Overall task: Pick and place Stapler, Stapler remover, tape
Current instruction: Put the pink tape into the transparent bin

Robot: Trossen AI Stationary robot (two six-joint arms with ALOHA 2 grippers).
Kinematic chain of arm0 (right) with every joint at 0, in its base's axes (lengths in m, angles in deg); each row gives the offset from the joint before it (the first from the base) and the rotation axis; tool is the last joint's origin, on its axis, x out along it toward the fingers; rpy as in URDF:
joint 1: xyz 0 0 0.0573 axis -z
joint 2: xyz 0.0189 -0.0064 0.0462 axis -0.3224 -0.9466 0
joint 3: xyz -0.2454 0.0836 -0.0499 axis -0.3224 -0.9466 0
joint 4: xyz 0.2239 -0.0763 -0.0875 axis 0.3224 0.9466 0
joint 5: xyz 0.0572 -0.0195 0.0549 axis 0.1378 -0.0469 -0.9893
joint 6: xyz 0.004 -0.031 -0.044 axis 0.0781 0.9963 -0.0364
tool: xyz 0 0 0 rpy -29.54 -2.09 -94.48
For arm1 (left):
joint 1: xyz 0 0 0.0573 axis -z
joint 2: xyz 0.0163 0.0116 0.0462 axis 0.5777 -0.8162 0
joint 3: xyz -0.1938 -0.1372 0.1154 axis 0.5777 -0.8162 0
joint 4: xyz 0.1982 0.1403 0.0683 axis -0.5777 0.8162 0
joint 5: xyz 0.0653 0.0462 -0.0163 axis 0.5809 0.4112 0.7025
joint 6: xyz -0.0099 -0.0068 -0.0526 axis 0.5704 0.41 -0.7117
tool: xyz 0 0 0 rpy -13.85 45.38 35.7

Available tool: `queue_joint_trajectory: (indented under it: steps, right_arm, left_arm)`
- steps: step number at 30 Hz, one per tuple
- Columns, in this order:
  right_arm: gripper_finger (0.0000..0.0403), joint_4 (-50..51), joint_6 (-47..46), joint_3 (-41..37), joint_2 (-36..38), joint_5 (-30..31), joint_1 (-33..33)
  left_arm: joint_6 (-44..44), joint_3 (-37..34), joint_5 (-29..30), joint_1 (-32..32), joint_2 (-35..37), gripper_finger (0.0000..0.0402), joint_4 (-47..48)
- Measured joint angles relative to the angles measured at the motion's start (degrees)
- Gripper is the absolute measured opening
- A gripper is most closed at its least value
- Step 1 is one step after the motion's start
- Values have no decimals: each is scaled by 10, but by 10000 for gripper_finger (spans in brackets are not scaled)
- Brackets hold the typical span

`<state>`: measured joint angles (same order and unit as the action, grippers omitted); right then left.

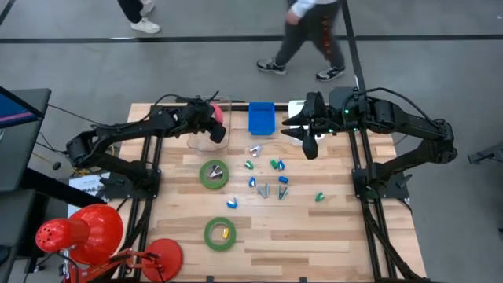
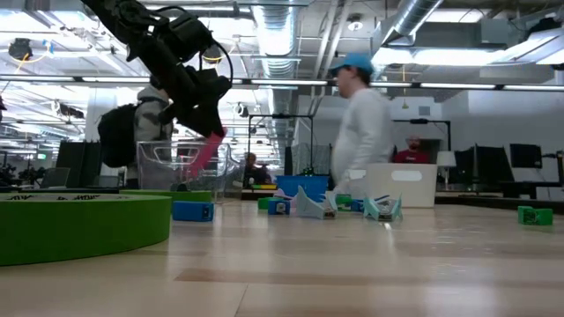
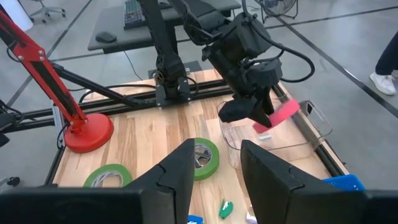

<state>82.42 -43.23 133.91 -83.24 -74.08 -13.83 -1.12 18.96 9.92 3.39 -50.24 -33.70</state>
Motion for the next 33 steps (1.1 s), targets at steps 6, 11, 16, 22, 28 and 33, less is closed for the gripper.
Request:
queue_joint_trajectory:
  steps: [6,11,16,22,28,33]
  right_arm:
    - [122,0,0,0,0,0,0]
    - [122,4,0,0,0,0,0]
    - [122,5,0,0,0,0,0]
    - [122,4,0,0,0,0,0]
    - [122,5,0,0,0,0,0]
    - [122,4,0,0,0,0,0]
  left_arm:
    - [0,0,1,0,0,213,0]
    - [0,0,-8,0,0,229,0]
    - [0,0,-14,1,22,227,5]
    - [15,0,-18,4,74,221,0]
    - [11,1,-57,5,99,218,-20]
    - [-25,1,-137,5,92,218,-77]
